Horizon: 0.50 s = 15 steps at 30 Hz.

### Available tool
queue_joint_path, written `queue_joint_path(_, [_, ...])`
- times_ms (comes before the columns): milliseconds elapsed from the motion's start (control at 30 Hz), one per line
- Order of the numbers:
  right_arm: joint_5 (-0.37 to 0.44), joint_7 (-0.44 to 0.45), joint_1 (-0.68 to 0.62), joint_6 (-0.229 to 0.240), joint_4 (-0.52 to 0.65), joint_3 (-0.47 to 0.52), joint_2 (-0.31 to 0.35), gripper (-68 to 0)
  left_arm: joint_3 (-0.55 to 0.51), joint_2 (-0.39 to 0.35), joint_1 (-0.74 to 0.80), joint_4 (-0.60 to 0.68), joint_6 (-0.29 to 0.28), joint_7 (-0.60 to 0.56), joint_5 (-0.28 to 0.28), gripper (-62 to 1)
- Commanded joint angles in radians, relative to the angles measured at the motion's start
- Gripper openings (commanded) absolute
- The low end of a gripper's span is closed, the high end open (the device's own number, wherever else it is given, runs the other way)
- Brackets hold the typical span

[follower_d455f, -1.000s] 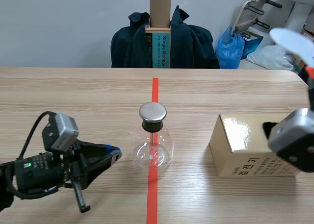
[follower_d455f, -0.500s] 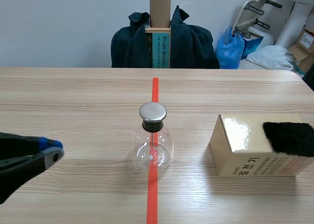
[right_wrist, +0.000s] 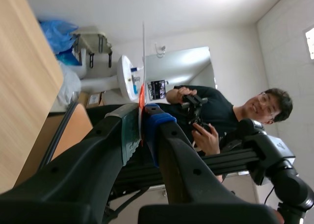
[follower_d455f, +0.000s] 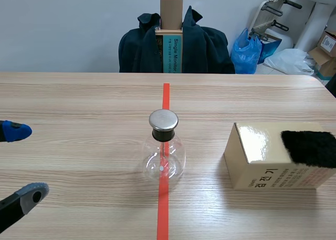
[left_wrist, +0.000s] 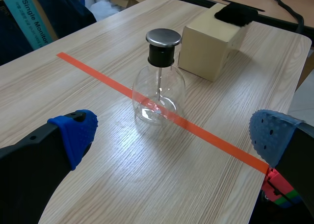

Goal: Do the electroscope experiment.
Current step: 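Rub the plate on the fur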

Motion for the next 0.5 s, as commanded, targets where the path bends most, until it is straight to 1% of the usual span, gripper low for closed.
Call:
queue_joint_path(0, [-0.006, 0.021, 0.055, -0.013, -0.023, -0.014, -0.011, -66.7, 0.007, 0.005, -0.013, 0.005, -0.004, -0.011, -0.014, 1.4])
queue_joint_path(100, [-0.048, 0.036, 0.124, -0.006, -0.108, -0.047, -0.022, -66.7, 0.007, 0.013, -0.013, 0.005, -0.004, 0.003, -0.014, 1.4])
queue_joint_path(167, [-0.072, 0.036, 0.166, 0.019, -0.16, -0.076, -0.022, -66.7, 0.007, 0.023, -0.013, 0.005, -0.004, 0.007, -0.014, 1.4])
queue_joint_path(267, [-0.116, 0.036, 0.223, 0.045, -0.222, -0.119, -0.022, -66.7, 0.007, 0.024, -0.013, 0.005, -0.004, 0.007, -0.014, 1.4])
queue_joint_path(333, [-0.151, 0.036, 0.251, 0.048, -0.258, -0.15, -0.022, -66.7, 0.007, 0.024, -0.013, 0.005, -0.004, 0.007, -0.014, 1.4])
queue_joint_path(467, [-0.194, 0.035, 0.282, 0.051, -0.312, -0.206, -0.022, -66.7, 0.007, 0.024, -0.013, 0.005, -0.004, 0.006, -0.014, 1.4])
